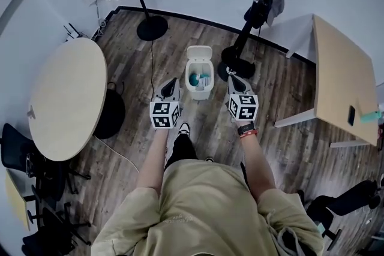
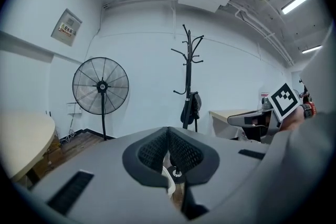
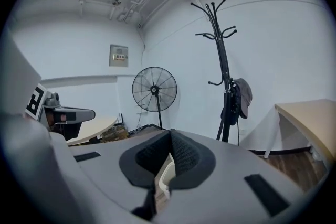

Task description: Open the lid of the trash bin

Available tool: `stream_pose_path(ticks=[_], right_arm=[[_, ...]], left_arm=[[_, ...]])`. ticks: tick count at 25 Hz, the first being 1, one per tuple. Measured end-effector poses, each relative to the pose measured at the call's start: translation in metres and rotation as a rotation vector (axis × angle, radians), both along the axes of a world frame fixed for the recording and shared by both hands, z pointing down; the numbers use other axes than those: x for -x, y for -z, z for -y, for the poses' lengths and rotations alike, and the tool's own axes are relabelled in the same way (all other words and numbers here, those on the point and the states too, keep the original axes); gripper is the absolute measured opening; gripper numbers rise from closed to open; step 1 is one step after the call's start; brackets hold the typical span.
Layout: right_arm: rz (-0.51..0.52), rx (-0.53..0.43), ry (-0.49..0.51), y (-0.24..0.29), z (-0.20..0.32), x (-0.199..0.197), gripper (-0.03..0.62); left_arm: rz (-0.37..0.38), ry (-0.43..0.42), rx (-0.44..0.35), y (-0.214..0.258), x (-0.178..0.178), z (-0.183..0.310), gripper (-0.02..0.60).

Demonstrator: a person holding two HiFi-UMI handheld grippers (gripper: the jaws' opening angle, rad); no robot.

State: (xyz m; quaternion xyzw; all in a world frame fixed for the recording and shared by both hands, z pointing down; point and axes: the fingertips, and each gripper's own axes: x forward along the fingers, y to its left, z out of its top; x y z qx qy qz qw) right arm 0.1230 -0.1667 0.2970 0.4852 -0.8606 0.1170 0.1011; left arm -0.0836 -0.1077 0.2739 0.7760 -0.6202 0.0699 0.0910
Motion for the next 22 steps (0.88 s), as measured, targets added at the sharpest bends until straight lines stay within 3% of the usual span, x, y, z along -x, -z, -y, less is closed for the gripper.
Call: stream_pose_path(ticks=[12, 22], right_arm=[[0.071, -0.139, -0.024, 0.062, -0.072, -0.02, 0.014], [0.072, -0.169, -0.014, 0.079, -0.092, -0.022, 0.014]], left_arm=[[-0.011, 0.053, -0.112, 0.05, -0.029, -0.062, 0.025], [-0.008, 0.083, -0.119, 0.066, -0.035, -0.078, 0.025]])
